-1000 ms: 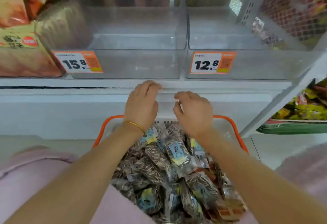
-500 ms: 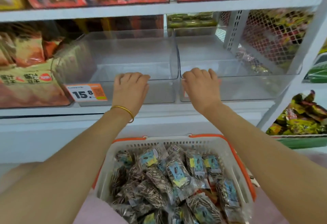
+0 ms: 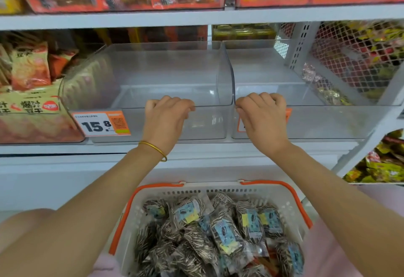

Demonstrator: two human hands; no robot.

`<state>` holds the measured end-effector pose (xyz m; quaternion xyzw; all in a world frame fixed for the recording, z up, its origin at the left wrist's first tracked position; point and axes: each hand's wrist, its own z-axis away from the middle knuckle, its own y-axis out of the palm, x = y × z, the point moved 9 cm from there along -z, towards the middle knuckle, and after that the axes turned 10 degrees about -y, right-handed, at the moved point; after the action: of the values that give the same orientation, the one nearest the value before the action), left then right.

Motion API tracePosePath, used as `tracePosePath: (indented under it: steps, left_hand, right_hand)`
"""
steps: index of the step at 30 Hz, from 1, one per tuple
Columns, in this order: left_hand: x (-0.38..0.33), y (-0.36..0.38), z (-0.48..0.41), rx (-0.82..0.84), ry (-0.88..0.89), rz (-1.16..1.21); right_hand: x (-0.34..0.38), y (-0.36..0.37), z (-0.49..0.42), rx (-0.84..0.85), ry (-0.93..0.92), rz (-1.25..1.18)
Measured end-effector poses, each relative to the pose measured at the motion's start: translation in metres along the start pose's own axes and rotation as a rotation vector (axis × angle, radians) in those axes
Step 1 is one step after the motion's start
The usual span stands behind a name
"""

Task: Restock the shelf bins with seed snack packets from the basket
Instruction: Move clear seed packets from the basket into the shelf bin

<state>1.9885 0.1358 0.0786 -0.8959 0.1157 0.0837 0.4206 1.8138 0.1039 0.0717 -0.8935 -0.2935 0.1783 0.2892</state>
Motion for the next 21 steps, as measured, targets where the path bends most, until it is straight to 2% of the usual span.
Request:
tracePosePath:
  steps: [14, 17, 18, 19, 20, 21]
  left_hand:
    - [-0.014, -0.015, 0.053, -0.079, 0.063, -0.048]
    - [-0.024, -0.028, 0.078, -0.162, 0.12, -0.006]
    - [-0.026, -0.03, 0.092, -0.175, 0.151, 0.028]
    - [-0.027, -0.027, 0.106, -0.152, 0.186, 0.054]
    - [-0.026, -0.018, 0.12, -0.089, 0.224, 0.067]
    - [-0.024, -0.004, 0.133, 0.004, 0.257, 0.062]
  right_hand:
    - [0.03, -0.032, 0.032, -0.019, -0.101, 0.002]
    - [0.047, -0.058, 0.052, -0.136, -0.072, -0.075]
    - [0.059, -0.059, 0.063, -0.121, -0.078, -0.113]
    - [0.073, -0.049, 0.075, -0.025, -0.086, -0.156]
    - [0.085, -0.026, 0.089, 0.164, -0.072, -0.229]
    - [0.092, 0.006, 0.106, 0.421, 0.007, -0.323]
